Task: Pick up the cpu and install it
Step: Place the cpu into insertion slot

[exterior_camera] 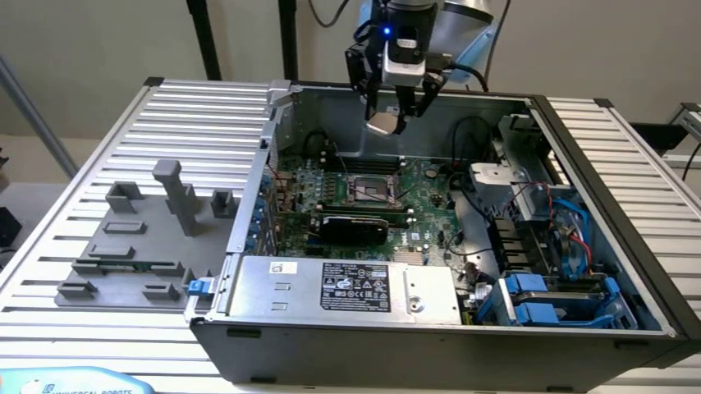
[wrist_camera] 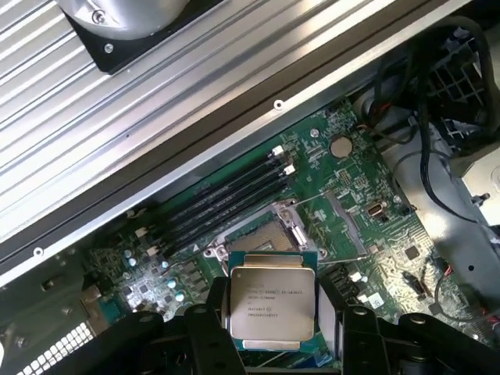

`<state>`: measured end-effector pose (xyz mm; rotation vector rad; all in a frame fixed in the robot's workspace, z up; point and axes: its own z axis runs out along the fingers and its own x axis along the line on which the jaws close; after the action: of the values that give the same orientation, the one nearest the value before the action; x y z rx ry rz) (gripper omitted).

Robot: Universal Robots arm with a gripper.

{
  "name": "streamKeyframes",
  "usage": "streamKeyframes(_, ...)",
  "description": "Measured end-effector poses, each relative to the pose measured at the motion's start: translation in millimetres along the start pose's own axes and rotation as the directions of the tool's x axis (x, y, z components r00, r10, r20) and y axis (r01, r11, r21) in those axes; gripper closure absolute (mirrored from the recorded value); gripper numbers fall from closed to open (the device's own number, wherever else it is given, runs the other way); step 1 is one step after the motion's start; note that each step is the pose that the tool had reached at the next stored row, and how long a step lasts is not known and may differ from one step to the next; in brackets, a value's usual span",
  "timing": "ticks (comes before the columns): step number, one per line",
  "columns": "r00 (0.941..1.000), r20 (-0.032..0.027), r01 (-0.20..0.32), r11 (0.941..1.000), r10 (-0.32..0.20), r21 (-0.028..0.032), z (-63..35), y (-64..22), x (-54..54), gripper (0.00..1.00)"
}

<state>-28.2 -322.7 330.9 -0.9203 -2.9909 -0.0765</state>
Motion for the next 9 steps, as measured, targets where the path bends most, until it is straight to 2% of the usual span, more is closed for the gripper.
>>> streamKeyframes(4,0.9974,0.0031,-0.072,0.9974,0.072,-0.002,1.2,-0.1,0.0,0.45)
streamKeyframes(9,0.9867,0.0067,-0.163,0.9867,0.163,-0.0047,2.7,-0.1,-0.1,0.45)
